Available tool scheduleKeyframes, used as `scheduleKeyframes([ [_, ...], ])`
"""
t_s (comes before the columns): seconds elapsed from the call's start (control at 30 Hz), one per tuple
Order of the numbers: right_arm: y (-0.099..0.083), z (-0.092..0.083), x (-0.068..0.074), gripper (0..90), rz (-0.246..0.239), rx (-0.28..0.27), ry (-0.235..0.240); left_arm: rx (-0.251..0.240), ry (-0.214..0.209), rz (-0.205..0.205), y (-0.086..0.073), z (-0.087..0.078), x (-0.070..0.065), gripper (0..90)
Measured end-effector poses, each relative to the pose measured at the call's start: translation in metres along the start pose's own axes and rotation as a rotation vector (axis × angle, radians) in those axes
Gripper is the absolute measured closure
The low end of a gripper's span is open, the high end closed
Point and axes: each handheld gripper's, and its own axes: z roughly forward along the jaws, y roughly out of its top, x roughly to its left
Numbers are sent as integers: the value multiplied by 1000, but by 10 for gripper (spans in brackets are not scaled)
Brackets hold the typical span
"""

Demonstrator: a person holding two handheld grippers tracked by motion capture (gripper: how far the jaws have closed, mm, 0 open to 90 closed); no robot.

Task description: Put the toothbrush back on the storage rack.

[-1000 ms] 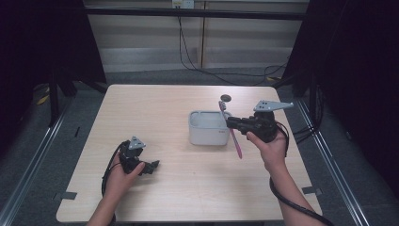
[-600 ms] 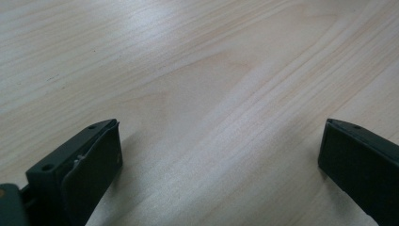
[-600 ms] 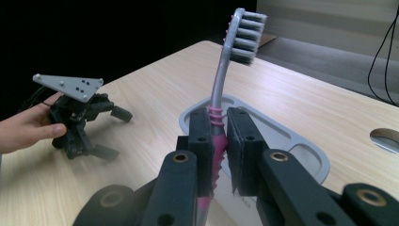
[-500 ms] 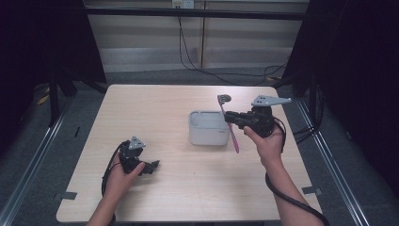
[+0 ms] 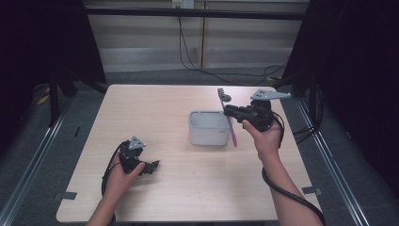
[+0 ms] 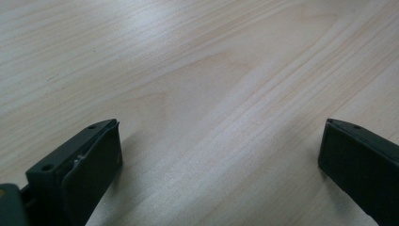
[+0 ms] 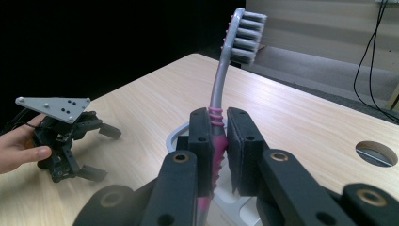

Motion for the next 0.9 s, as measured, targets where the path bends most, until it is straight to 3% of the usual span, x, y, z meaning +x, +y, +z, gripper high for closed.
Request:
scheduleKeyframes([
  [0.23,7,2,-3,813,0,-19,-28,0,0,1,0,0,0,0],
  [0.9,22,12,-10,813,0,-36,-50,1,1,5,0,0,0,0],
])
